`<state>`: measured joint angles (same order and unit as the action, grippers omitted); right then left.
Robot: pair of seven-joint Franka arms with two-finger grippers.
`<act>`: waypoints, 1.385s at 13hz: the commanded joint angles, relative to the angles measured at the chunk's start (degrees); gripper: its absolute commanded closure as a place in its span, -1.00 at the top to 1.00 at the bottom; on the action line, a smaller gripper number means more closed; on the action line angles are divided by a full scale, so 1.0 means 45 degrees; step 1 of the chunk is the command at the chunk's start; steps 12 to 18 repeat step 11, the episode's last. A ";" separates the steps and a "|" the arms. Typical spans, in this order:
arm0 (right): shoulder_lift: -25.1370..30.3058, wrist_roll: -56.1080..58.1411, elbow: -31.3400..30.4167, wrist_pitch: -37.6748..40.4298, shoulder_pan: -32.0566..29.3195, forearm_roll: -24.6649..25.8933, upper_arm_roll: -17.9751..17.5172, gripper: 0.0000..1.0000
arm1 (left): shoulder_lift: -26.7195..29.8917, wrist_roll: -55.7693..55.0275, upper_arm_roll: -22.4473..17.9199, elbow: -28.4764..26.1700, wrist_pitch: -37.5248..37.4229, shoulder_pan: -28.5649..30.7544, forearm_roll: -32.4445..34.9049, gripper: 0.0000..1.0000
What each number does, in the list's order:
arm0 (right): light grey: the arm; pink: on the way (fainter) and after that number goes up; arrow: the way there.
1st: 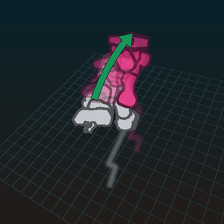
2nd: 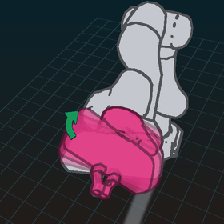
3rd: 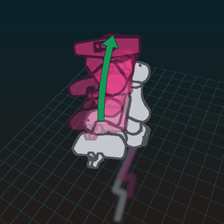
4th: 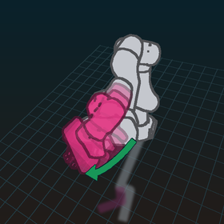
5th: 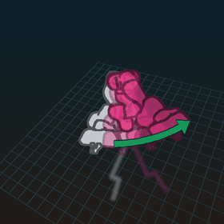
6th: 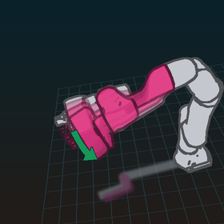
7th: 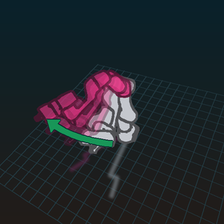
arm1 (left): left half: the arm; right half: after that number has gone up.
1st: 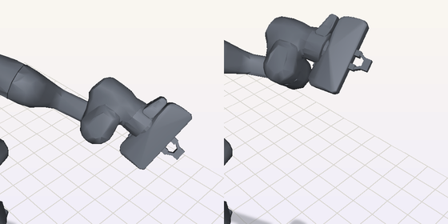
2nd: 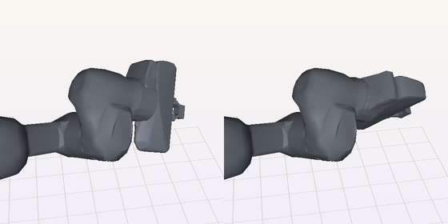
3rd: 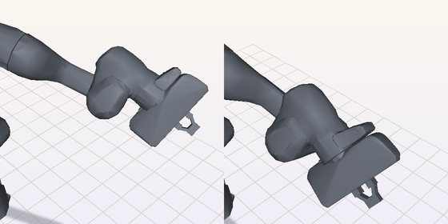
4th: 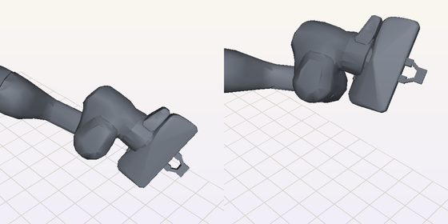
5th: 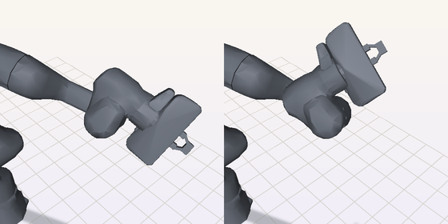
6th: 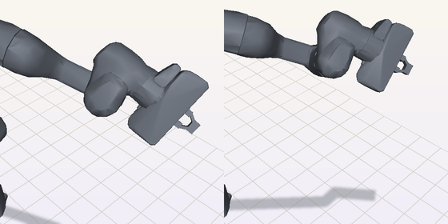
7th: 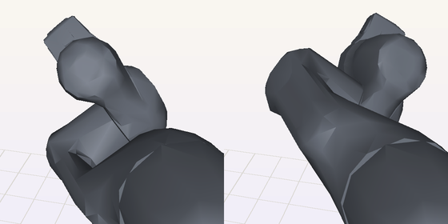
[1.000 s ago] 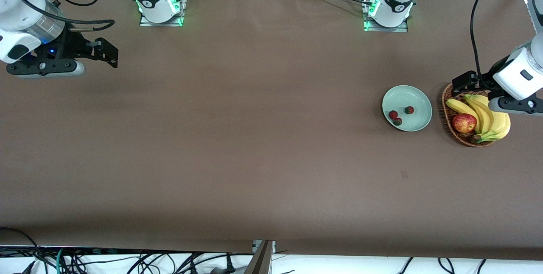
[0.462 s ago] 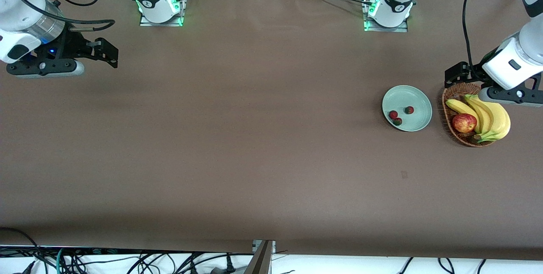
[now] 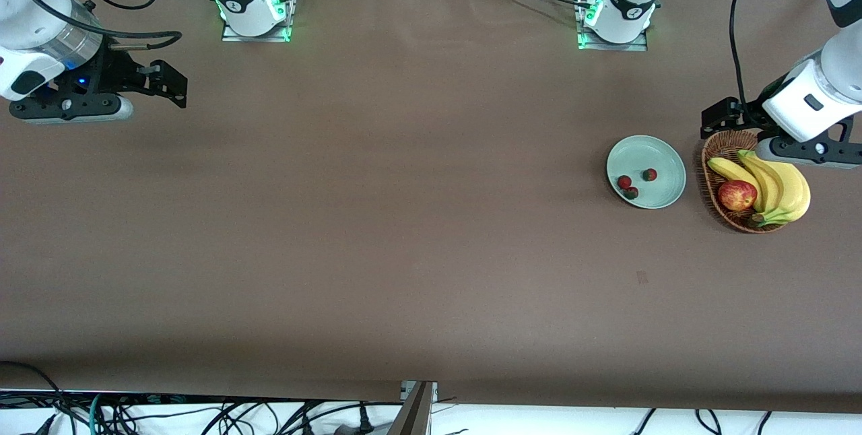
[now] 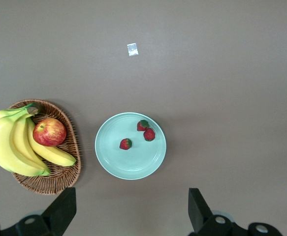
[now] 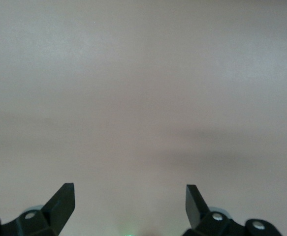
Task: Collect all strawberries into plate
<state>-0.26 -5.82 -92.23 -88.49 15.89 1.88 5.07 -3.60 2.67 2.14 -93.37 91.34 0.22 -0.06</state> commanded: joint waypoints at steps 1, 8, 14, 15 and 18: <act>-0.0080 -0.0016 0.0299 0.0249 -0.0171 -0.0144 -0.0053 0.98 | 0.0370 0.0189 -0.0084 -0.0150 -0.0141 0.0108 -0.0359 1.00; -0.0080 -0.0016 0.0299 0.0152 -0.0230 -0.0144 -0.0072 0.98 | 0.0409 0.0130 -0.0006 -0.0112 -0.0494 0.0225 -0.0378 1.00; -0.0080 -0.0035 0.0299 0.0132 -0.0230 -0.0144 -0.0053 0.98 | 0.0409 0.0150 -0.0006 -0.0053 -0.0513 0.0225 -0.0359 1.00; -0.0080 -0.0035 0.0299 0.0132 -0.0230 -0.0144 -0.0053 0.98 | 0.0409 0.0150 -0.0006 -0.0053 -0.0513 0.0225 -0.0359 1.00; -0.0080 -0.0035 0.0299 0.0132 -0.0230 -0.0144 -0.0053 0.98 | 0.0409 0.0150 -0.0006 -0.0053 -0.0513 0.0225 -0.0359 1.00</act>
